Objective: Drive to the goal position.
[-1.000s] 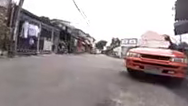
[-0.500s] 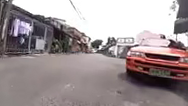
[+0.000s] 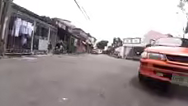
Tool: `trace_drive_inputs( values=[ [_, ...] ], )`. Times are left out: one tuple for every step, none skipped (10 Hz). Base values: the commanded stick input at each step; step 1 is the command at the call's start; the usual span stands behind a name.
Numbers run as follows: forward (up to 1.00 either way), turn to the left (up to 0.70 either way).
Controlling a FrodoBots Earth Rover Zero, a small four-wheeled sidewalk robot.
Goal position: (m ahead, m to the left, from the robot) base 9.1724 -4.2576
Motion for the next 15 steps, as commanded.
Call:
trace_drive_inputs(
  values=[
    [0.85,0.09],
    [0.85,-0.01],
    [0.85,-0.22],
    [0.85,-0.25],
    [0.85,-0.25],
    [0.85,-0.25],
    [0.85,-0.11],
    [0.85,0.09],
    [0.85,0.09],
    [0.85,0.09],
    [0.85,0.09],
    [0.85,0.09],
    [0.85,0.09],
    [0.85,0.09],
    [0.85,-0.16]
  ],
)
